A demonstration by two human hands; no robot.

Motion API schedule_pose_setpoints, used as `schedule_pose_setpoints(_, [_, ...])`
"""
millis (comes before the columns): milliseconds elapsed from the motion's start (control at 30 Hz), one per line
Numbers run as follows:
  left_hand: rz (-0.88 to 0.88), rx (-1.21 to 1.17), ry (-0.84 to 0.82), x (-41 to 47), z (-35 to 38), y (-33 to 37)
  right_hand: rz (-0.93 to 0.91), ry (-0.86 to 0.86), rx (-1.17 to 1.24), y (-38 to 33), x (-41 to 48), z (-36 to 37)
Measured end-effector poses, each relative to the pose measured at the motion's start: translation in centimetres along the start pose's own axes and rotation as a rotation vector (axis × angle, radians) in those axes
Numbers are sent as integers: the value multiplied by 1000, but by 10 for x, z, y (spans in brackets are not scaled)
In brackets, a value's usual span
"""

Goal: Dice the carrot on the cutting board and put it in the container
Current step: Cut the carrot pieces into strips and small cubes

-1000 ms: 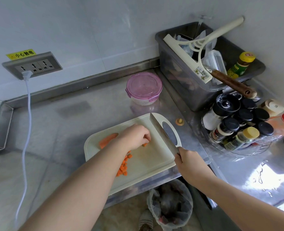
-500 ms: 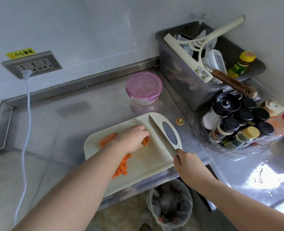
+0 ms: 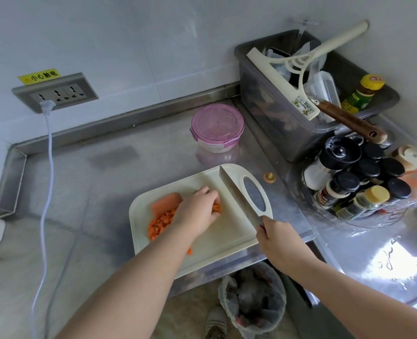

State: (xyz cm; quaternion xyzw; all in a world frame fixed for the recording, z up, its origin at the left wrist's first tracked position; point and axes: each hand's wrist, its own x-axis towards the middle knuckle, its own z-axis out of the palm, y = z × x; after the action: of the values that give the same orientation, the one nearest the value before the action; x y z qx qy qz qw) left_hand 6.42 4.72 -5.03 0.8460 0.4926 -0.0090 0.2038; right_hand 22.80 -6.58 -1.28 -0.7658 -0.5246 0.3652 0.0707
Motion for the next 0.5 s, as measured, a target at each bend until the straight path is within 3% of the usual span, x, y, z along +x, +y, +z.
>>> schedule_pose_setpoints(500, [-156, -112, 66, -10, 10, 4, -39, -26, -83, -1, -1, 19])
